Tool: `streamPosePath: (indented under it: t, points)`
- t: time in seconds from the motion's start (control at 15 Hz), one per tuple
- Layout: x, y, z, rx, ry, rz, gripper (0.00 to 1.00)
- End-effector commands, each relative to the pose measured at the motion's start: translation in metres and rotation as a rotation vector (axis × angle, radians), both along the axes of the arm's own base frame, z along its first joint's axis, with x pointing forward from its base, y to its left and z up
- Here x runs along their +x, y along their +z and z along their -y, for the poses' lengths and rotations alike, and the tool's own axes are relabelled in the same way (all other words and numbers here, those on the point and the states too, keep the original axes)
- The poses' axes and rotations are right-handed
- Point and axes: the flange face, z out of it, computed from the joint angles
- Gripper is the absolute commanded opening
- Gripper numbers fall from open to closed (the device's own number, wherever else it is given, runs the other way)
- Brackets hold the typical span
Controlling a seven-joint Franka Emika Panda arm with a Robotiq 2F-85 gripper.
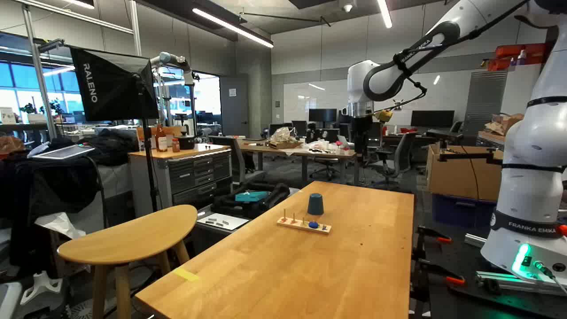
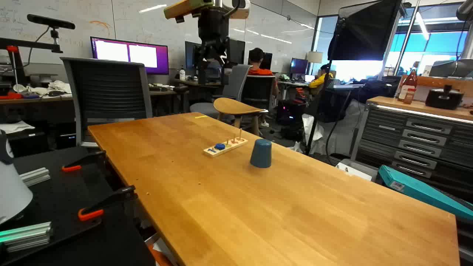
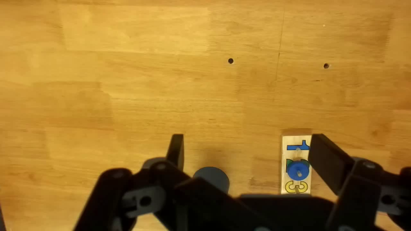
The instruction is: Remove the blue object from the dowel
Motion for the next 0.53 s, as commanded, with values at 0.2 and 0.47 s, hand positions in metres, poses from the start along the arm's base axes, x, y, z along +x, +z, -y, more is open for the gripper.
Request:
streamPosePath:
  t: [0.2, 0.47]
  points:
    - [0.002, 0.004, 0.000, -0.001, 0.000, 0.009, 1.00]
    - [0.022, -0.035, -0.042, 0.024, 0.093, 0.011, 1.00]
